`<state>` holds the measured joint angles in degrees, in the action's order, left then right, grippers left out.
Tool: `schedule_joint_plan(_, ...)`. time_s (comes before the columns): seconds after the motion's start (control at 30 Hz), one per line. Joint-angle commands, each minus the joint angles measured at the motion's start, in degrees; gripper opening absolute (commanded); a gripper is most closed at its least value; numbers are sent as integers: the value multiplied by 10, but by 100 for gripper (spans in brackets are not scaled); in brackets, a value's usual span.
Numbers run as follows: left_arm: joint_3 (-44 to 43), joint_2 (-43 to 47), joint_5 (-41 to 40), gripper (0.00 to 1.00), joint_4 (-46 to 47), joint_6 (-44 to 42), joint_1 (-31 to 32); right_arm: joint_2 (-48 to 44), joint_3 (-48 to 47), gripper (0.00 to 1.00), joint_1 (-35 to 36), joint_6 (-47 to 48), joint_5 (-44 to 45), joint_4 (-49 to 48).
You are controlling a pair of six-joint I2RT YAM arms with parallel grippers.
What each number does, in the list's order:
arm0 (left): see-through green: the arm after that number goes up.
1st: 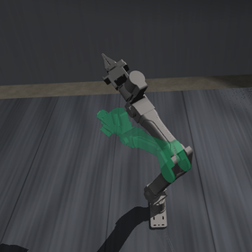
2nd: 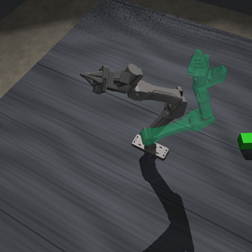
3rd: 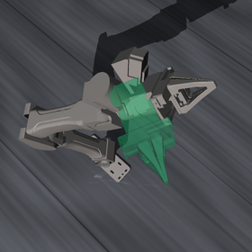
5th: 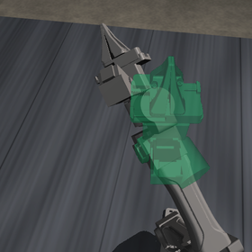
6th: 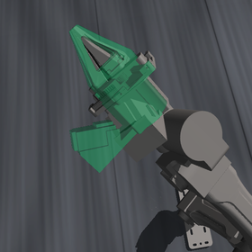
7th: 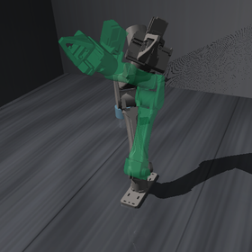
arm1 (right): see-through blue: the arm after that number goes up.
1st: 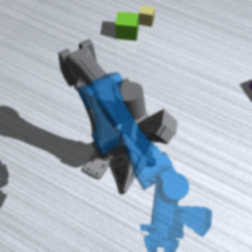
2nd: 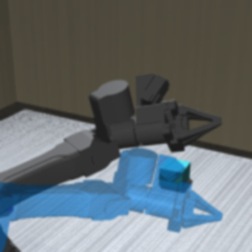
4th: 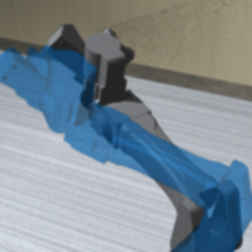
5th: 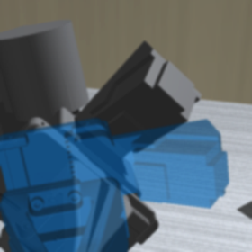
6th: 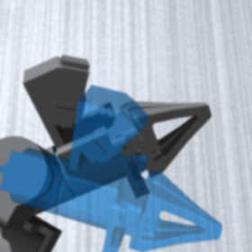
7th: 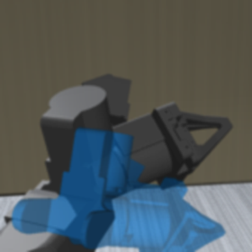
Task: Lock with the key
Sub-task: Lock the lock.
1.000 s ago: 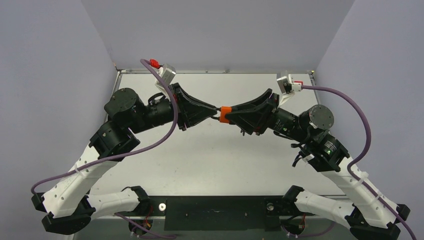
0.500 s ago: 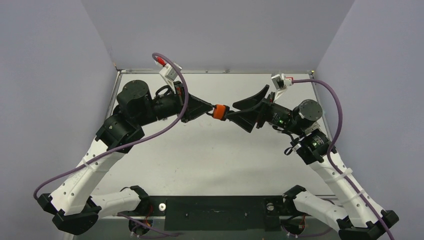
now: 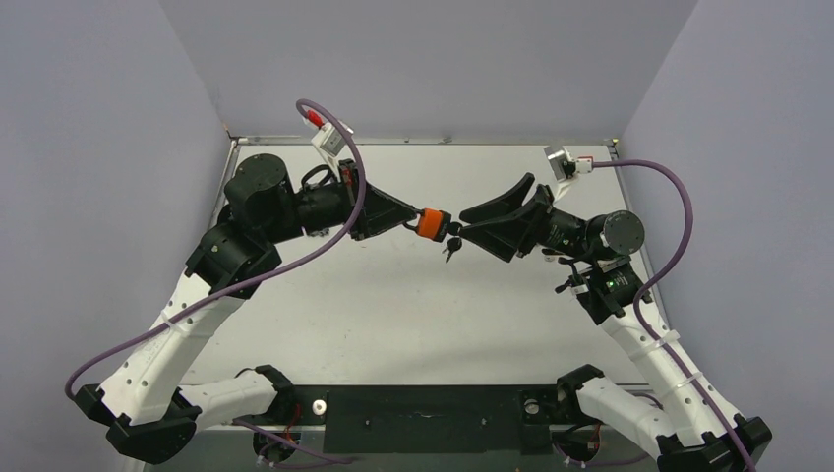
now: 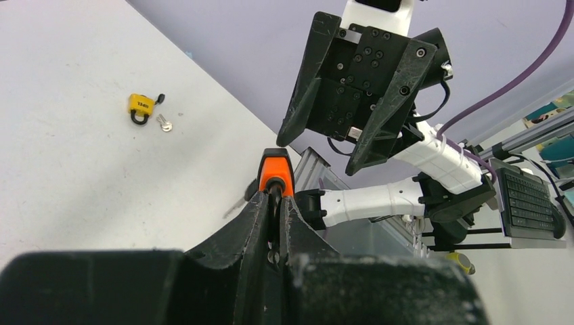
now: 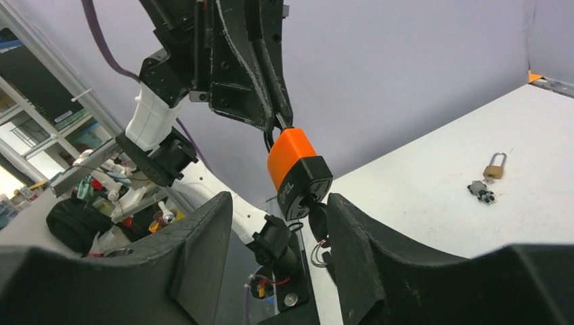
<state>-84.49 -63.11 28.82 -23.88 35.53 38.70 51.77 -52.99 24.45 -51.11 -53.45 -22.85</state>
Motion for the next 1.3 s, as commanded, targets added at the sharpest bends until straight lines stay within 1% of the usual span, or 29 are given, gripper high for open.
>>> schedule_joint_plan(0.0, -28, 11, 42, 0, 73, 32, -15, -1, 1, 49, -1, 6, -27, -46)
schedule_joint_plan(0.2, -29, 13, 60, 0, 94, 49, -24, 0, 4, 47, -2, 20, -28, -26)
schedule_joint_plan(0.6, -27, 10, 72, 0, 110, 58, -29, 10, 1, 44, 2, 36, -19, -9)
schedule_joint_plan(0.67, -25, 10, 72, 0, 114, 61, -32, 11, 0, 37, 9, 35, -19, -11)
schedule_joint_plan(0.7, -23, 10, 72, 0, 116, 63, -33, 13, 0, 32, 14, 35, -18, -11)
schedule_joint_plan(0.73, -22, 9, 73, 0, 121, 64, -33, 14, 0, 29, 16, 37, -18, -7)
schedule_joint_plan(0.77, -21, 8, 74, 0, 123, 66, -34, 14, 0, 23, 20, 43, -16, -4)
schedule_joint_plan(0.83, -18, 6, 75, 0, 125, 68, -35, 14, 0, 16, 21, 47, -15, 4)
schedule_joint_plan(0.93, -12, 5, 77, 0, 131, 70, -39, 13, -1, 8, 21, 51, -15, 13)
schedule_joint_plan(0.97, -9, 5, 79, 0, 132, 70, -40, 12, -2, 2, 21, 55, -14, 16)
schedule_joint_plan(1.0, -8, 5, 79, 0, 134, 71, -41, 12, -4, 0, 21, 58, -13, 24)
schedule_joint_plan(1.17, 1, 5, 85, 0, 136, 70, -55, 6, -3, 0, 15, 78, -6, 50)
schedule_joint_plan(1.27, 4, 5, 97, 0, 141, 68, -89, -2, 8, 0, 3, 82, -7, 56)
